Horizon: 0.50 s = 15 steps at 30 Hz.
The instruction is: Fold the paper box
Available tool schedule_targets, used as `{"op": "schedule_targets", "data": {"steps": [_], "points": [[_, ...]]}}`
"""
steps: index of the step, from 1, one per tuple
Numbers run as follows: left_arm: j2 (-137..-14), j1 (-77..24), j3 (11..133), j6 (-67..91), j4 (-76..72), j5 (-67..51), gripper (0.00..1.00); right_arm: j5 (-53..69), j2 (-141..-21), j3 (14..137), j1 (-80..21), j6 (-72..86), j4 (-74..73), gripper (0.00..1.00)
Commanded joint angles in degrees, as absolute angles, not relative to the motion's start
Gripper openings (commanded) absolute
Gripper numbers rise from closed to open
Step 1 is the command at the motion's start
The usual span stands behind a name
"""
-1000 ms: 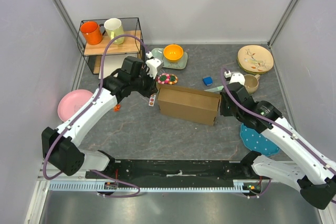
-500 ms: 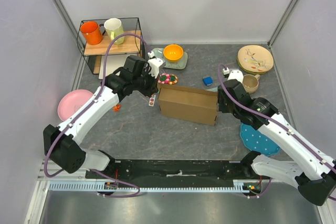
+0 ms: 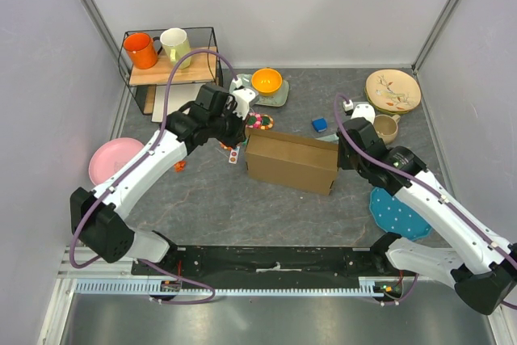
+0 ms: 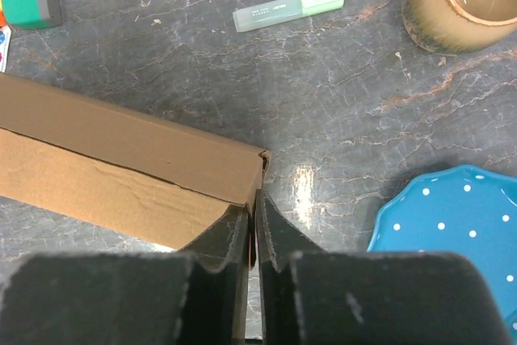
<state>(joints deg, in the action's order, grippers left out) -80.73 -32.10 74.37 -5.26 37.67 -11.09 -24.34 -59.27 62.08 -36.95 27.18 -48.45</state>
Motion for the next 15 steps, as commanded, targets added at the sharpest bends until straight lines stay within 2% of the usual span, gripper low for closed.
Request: {"op": "schedule_targets", "data": {"steps": [1,2,3,7,9,15], "points": [[-82.35,-32.43,74.62,-5.45,43.24,-8.79,0.02,-23.30,-59.33,64.78,-36.39,26.37,-46.75,0.17],[-82.35,-32.43,74.71,-5.36,43.16,-8.70,0.02,-23.38,-59.33,64.78,-36.39,26.28,-47.11,0.24],[-82.44,-32.43,74.71,-5.45,43.15,-8.70,0.02,-23.38,-58.98,64.78,-36.39,26.11,-47.28,0.27],[-82.53,-32.52,74.88,-5.10,43.07,-8.52,0.02,-23.29,-58.01,64.51,-36.47,25.93,-48.95,0.33],[-82.71,-32.52,74.97,-5.18,43.15,-8.61,0.02,-22.94,-57.48,64.42,-36.39,25.84,-49.22,0.32],[-82.44,-32.52,75.15,-4.92,43.15,-8.44,0.02,-21.54,-57.22,64.77,-36.39,25.75,-50.01,0.20]]}}
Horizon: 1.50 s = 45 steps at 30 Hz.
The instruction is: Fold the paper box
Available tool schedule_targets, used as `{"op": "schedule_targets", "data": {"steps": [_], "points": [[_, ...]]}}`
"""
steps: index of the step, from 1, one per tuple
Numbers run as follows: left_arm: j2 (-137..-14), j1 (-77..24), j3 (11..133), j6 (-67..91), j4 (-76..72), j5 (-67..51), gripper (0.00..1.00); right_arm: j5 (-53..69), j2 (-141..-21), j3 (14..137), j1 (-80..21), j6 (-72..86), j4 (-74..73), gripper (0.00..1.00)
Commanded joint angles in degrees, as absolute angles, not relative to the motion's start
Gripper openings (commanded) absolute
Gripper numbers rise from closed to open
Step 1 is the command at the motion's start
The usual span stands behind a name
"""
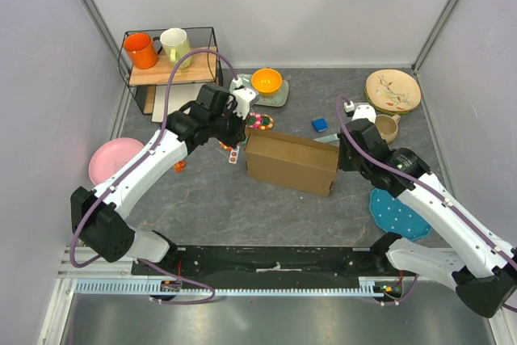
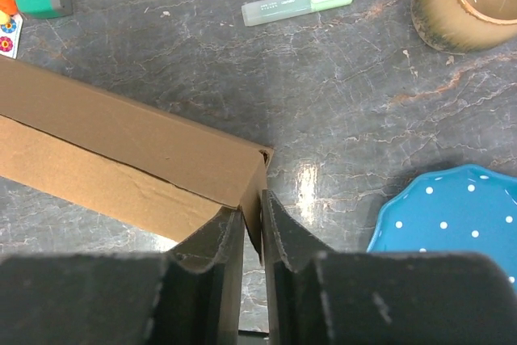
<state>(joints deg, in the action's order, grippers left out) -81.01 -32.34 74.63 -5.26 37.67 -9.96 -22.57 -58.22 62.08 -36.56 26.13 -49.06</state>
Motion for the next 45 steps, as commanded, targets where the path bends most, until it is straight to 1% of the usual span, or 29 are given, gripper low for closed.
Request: {"op": "schedule_targets", "data": {"steps": [1,6,8,11,21,23,24,26,27,29,30,36,45], "points": [[-82.35,-32.61,75.15,-4.83,43.15,-8.35,0.02,-21.36,-57.22,64.86,-36.39,25.75,-50.36,0.19],[-82.18,-32.78,74.80,-4.57,43.07,-8.26,0.02,-20.48,-56.51,64.25,-36.39,25.66,-51.41,0.19],[-82.26,-32.87,74.79,-4.48,43.15,-8.17,0.02,-20.04,-56.43,64.16,-36.47,25.58,-51.85,0.25],[-82.09,-32.96,74.79,-4.39,43.07,-7.91,0.02,-20.13,-55.90,64.16,-36.39,25.58,-52.47,0.30],[-82.18,-33.05,74.71,-4.31,43.15,-7.65,0.02,-17.93,-55.28,63.81,-36.39,24.87,-54.14,0.29],[-82.26,-33.05,74.71,-4.31,43.07,-7.56,0.02,-17.58,-55.37,63.63,-36.39,24.61,-54.14,0.25],[-82.09,-33.05,74.71,-4.31,43.07,-7.56,0.02,-17.49,-55.37,63.55,-36.39,24.61,-54.23,0.20],[-82.18,-33.05,74.71,-4.31,43.15,-7.47,0.02,-17.23,-55.55,63.28,-36.39,24.52,-54.32,0.15],[-82.09,-33.05,74.71,-4.22,43.07,-7.38,0.02,-17.23,-55.72,63.11,-36.39,24.52,-54.23,0.10],[-82.18,-33.05,74.71,-4.04,43.07,-7.56,0.02,-17.49,-55.55,63.02,-36.39,25.22,-54.14,0.05],[-82.09,-33.05,74.71,-4.04,43.07,-7.47,0.02,-17.84,-55.37,63.02,-36.39,25.57,-53.79,0.00],[-82.09,-33.66,74.36,-4.04,42.98,-6.60,0.02,-17.76,-53.35,63.81,-36.39,31.37,-50.37,0.00],[-81.91,-34.80,73.74,-4.57,42.98,-4.92,0.02,-13.72,-52.47,59.59,-35.69,39.19,-44.57,0.00]]}}
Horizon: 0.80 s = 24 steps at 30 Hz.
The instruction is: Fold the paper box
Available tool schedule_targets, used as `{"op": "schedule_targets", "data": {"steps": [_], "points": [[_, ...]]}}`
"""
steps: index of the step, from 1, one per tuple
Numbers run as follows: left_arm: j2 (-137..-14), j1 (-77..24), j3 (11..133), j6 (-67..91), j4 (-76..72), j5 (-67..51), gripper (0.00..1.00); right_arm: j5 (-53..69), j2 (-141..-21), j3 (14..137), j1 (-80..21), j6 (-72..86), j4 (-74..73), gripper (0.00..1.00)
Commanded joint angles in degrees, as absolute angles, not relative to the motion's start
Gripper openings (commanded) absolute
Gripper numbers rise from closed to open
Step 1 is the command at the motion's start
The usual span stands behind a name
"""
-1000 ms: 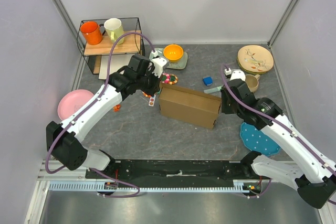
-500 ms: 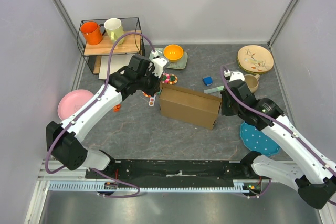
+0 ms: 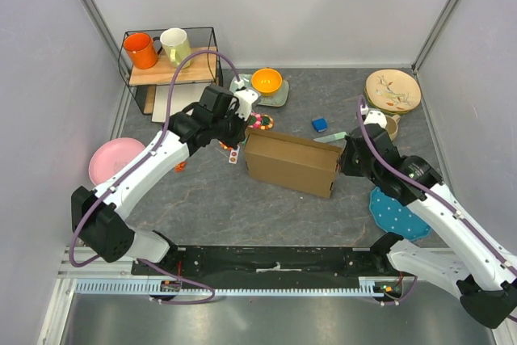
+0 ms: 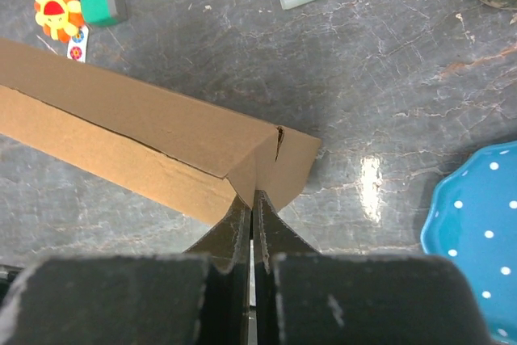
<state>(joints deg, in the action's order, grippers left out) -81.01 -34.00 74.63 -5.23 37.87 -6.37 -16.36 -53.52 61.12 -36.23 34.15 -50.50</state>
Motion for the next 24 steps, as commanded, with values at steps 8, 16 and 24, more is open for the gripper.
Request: {"op": "schedule_targets", "data": {"steps": [8,16,24], "points": [[-81.39,-35.59,73.48,-4.92,42.98,-2.73,0.02,-11.16,-50.36,55.64,-32.70,45.70,-41.49,0.00],[-81.30,-38.67,72.34,-5.71,43.15,3.86,0.02,-4.14,-48.43,52.83,-27.25,48.95,-38.94,0.00],[-81.65,-39.46,71.28,-5.98,42.98,5.45,0.02,4.04,-48.51,51.24,-21.36,50.62,-36.39,0.00]]}}
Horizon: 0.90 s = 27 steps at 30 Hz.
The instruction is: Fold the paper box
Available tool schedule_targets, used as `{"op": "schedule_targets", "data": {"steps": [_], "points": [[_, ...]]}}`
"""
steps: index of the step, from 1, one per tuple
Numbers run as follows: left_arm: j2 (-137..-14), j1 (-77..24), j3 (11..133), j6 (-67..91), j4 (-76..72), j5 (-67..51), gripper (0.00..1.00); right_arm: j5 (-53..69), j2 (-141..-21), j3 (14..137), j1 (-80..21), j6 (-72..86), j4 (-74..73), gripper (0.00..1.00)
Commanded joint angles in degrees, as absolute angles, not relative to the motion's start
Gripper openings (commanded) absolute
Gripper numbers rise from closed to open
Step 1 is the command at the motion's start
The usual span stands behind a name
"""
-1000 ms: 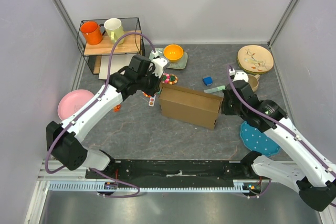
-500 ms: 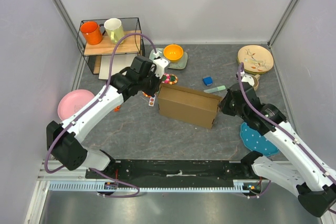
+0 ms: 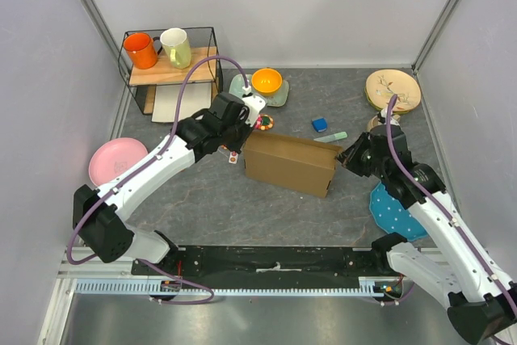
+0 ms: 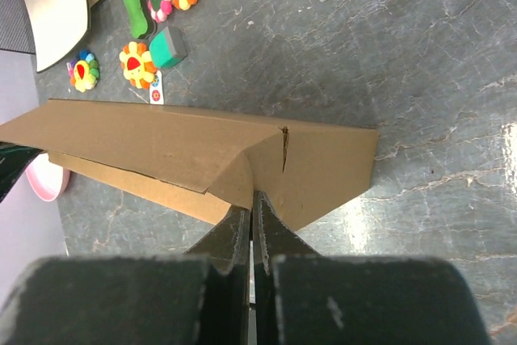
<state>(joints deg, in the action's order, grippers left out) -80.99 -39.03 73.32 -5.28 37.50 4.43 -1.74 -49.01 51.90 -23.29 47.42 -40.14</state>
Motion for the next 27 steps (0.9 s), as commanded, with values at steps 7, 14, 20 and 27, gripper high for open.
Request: {"op": "schedule_targets", "data": {"steps": [7,14,20,27], "points": [[-82.00,-39.73,71.02,-6.06,42.54,6.24,0.02,10.19,-48.43,51.06,-18.81,52.38,-35.25,0.00],[-81.83,-39.73,70.93,-5.98,42.01,6.24,0.02,8.88,-47.99,52.73,-18.19,48.27,-36.30,0.00],[-81.83,-39.73,70.23,-5.71,41.49,5.71,0.02,5.71,-48.16,52.56,-18.11,40.09,-39.28,0.00],[-81.74,-39.73,70.75,-5.45,41.22,4.83,0.02,2.12,-46.23,50.54,-18.19,32.70,-41.48,0.00]]}}
